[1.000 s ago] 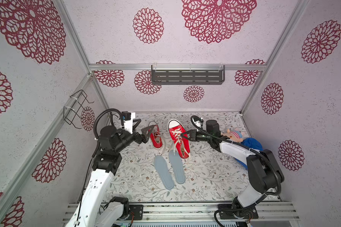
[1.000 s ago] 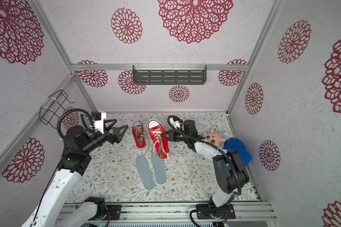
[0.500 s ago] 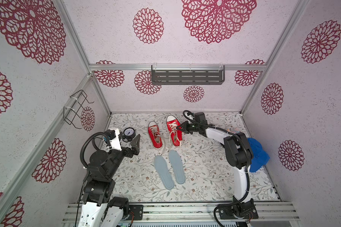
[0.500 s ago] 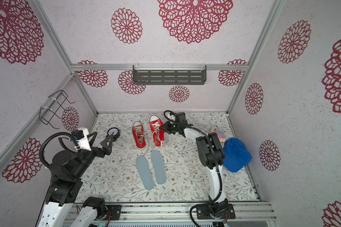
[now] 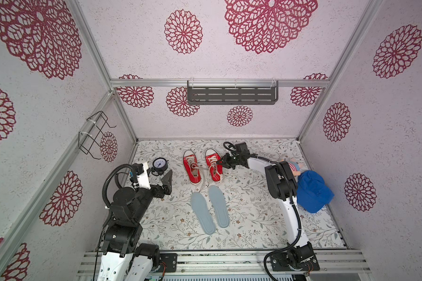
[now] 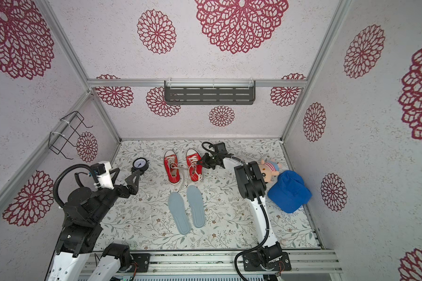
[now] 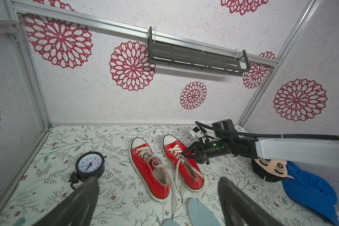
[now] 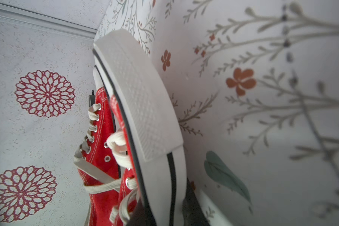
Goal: Remove the insole from the shoe
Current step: Place the shoe at the center of the board.
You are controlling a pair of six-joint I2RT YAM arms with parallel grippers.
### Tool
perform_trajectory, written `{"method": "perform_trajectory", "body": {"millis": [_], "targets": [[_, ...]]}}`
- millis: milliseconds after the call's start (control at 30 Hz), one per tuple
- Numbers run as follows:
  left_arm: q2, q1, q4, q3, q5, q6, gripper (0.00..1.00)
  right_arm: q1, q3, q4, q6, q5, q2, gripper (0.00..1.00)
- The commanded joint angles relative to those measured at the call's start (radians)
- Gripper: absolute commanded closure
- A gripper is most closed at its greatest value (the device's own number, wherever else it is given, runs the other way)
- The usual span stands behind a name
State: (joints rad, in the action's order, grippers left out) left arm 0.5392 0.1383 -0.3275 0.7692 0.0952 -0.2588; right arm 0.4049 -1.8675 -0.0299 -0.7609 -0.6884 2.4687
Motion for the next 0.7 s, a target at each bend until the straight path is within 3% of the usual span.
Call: {"method": "perform_trajectory", "body": {"millis": [0, 67, 167, 233, 267, 400, 567, 667], "targets": [[0.015, -0.005, 0.012, -0.011, 0.001, -0.011, 0.03, 0.013, -0.058, -0.009, 0.018, 0.01, -0.016, 0.69], [0.025, -0.005, 0.016, -0.013, 0.001, -0.011, 0.03, 0.005, -0.027, -0.007, 0.041, 0.088, -0.057, 0.54], [0.043, -0.005, 0.022, -0.019, -0.023, -0.014, 0.03, -0.013, 0.037, -0.006, 0.071, 0.191, -0.149, 0.41], [0.06, -0.006, 0.035, -0.029, -0.044, -0.027, 0.03, -0.024, 0.089, -0.021, 0.117, 0.27, -0.229, 0.23], [0.069, -0.006, 0.048, -0.04, -0.057, -0.038, 0.03, -0.03, 0.121, -0.042, 0.146, 0.313, -0.28, 0.01], [0.123, -0.012, 0.133, -0.105, -0.141, -0.095, 0.03, -0.051, 0.342, -0.023, 0.232, 0.486, -0.529, 0.01], [0.227, -0.057, 0.25, -0.196, -0.318, -0.14, 0.03, -0.099, 0.746, 0.071, 0.344, 0.738, -0.913, 0.01], [0.298, -0.086, 0.342, -0.246, -0.439, -0.115, 0.03, -0.138, 0.996, 0.198, 0.488, 0.868, -1.107, 0.01]]}}
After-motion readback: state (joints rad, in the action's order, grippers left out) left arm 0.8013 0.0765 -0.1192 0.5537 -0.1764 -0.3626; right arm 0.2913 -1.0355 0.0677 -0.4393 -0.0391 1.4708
